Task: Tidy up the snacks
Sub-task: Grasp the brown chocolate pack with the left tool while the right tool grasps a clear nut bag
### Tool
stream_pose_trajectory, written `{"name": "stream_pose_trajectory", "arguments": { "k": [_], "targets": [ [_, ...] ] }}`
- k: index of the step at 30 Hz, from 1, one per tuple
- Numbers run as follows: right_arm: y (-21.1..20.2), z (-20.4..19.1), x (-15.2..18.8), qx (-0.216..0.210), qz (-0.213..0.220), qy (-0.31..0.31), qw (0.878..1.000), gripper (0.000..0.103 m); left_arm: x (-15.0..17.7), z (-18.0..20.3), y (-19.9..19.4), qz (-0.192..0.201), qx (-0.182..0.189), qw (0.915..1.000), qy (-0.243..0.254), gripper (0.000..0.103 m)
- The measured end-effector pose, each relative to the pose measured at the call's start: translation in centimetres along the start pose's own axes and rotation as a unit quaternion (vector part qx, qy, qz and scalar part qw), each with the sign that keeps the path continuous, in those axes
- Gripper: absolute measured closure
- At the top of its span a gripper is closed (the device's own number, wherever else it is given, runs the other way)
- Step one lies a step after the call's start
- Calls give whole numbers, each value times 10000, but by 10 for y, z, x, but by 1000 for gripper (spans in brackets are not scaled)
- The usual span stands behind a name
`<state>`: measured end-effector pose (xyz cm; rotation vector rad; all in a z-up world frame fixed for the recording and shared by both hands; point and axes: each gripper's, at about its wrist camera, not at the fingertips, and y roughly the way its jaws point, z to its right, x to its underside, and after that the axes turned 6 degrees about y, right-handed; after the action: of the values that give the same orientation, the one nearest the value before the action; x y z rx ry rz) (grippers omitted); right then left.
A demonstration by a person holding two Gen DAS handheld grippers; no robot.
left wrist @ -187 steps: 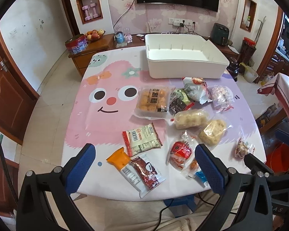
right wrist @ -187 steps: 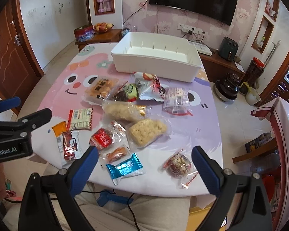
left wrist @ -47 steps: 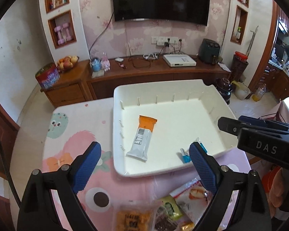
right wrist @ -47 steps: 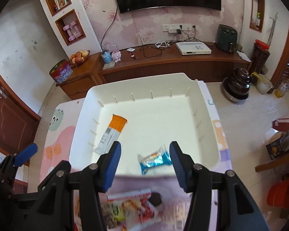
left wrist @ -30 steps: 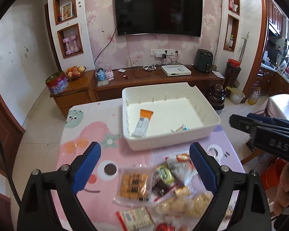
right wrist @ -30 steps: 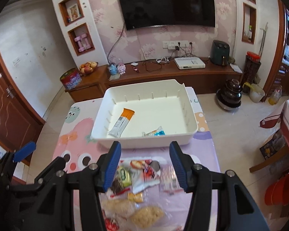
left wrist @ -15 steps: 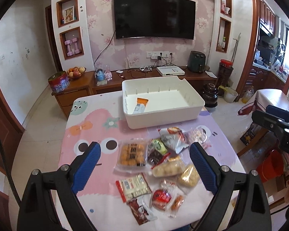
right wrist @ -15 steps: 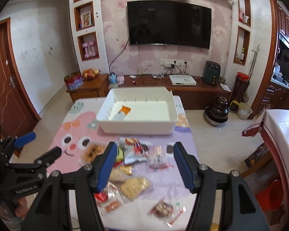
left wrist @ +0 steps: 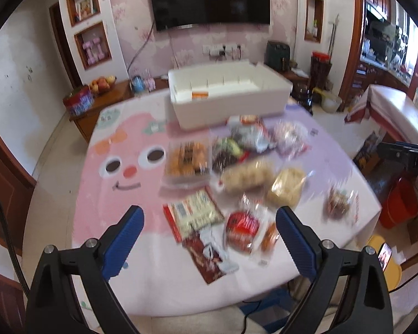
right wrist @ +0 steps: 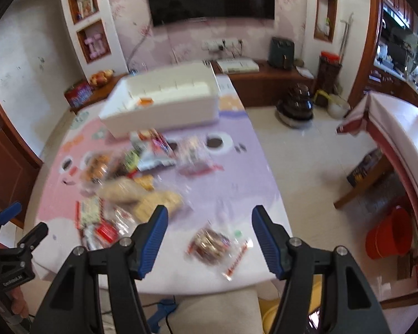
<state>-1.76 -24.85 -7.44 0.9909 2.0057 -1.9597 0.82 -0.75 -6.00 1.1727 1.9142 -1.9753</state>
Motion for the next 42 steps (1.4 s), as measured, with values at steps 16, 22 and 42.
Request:
{"name": "stream_pose_trajectory", "arguments": {
  "k": [16,22,42],
  "targets": [
    [117,-5,48,-292,-1267,-1237,9838,40,56,-28,130,-1688,378,9801,-970,17],
    [124,0,42,-444,-1175,-1432,9817,39,58,-27,146,-1755,318,9787,-1014,26],
    [147,-15,40,-547,-1566,-1605,9730,49,55,-17,131,-1512,291,9849,-788,69]
  ]
}}
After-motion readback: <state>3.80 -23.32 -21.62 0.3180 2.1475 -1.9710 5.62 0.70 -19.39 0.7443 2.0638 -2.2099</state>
